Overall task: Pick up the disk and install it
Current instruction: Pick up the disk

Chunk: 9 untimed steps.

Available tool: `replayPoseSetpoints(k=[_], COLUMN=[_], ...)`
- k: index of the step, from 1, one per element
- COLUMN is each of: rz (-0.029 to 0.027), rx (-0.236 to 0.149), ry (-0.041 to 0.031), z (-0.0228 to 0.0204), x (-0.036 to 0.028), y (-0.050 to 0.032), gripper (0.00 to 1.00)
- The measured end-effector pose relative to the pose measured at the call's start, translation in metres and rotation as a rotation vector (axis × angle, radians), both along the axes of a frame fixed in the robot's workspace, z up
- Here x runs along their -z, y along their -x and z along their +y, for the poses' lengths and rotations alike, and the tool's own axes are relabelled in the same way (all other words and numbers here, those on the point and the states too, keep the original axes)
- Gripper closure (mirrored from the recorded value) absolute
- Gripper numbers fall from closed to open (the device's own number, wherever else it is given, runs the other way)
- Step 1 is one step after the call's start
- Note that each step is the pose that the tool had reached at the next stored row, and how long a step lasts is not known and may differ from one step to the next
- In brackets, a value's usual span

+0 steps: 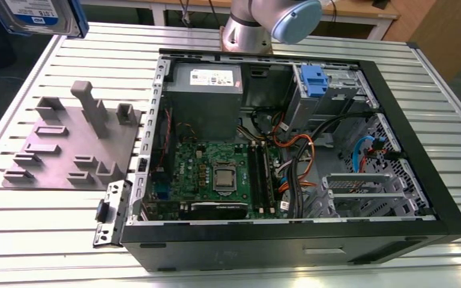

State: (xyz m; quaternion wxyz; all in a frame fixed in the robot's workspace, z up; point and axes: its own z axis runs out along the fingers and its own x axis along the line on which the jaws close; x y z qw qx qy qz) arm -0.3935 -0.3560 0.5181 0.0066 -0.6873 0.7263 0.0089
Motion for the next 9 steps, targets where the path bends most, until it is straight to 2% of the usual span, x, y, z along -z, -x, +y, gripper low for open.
replayPoseSetpoints(k=[9], rz=[0.0000], rx=[0.000], ry=[0.0000], z=[0.0000], x=[0.0000], y=[-0.0018], gripper=[0.64])
